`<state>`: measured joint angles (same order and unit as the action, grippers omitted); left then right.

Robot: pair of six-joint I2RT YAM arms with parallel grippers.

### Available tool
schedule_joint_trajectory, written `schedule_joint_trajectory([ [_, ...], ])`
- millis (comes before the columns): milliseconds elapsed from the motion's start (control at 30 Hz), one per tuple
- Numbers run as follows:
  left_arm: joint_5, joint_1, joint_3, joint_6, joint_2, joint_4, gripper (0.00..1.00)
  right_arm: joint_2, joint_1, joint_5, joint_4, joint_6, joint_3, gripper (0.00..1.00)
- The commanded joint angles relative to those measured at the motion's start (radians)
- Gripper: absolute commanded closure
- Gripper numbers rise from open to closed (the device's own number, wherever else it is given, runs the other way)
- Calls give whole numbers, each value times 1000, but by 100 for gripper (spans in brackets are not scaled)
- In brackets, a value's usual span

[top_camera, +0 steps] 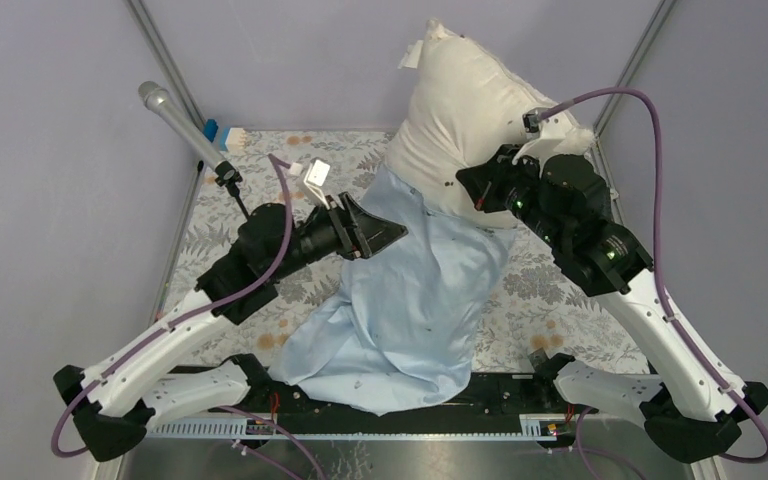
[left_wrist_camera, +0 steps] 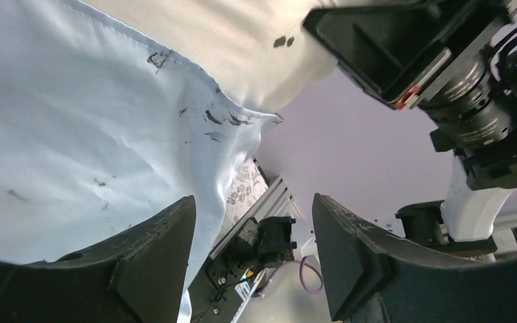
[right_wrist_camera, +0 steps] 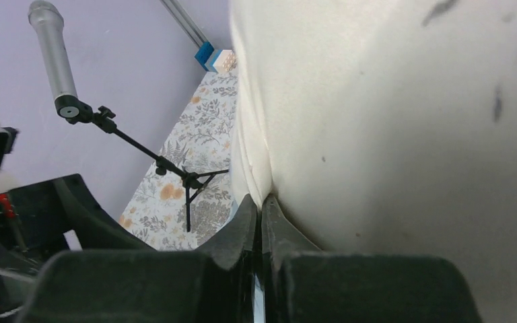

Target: Put the pillow into the pillowcase

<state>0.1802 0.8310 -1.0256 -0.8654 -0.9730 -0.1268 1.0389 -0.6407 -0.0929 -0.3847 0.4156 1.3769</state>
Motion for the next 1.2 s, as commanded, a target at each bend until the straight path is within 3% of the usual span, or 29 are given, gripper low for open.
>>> schedule_joint_trajectory([
  [0,-167,-3,-22,-28,0,-129,29,12,-46,-1,8,11,24,100],
  [33,-176,-3,-33,-36,-16,-126,24,15,-49,-4,8,10,27,100],
  [167,-176,-3,-111,-61,-101,-83,16,23,-69,-13,-2,9,43,100],
  [367,-279,-3,-182,-88,-250,-81,15,20,-86,-30,-5,11,45,100],
  [500,-295,5,-162,-111,-256,-16,15,20,-91,-42,-19,9,50,100],
  [600,-315,9,-159,-108,-242,-19,27,15,-91,-58,-28,2,58,100],
  [767,-292,10,-217,-80,-279,-49,72,15,-91,-75,-27,-9,91,100],
  [867,-251,10,-271,-65,-334,-43,94,32,-91,-84,-33,-39,153,100],
  [933,-214,11,-314,-62,-393,1,100,66,-91,-90,-49,-74,244,100],
  [1167,-89,26,-736,-40,-701,53,100,248,-92,-94,-113,-228,715,100],
])
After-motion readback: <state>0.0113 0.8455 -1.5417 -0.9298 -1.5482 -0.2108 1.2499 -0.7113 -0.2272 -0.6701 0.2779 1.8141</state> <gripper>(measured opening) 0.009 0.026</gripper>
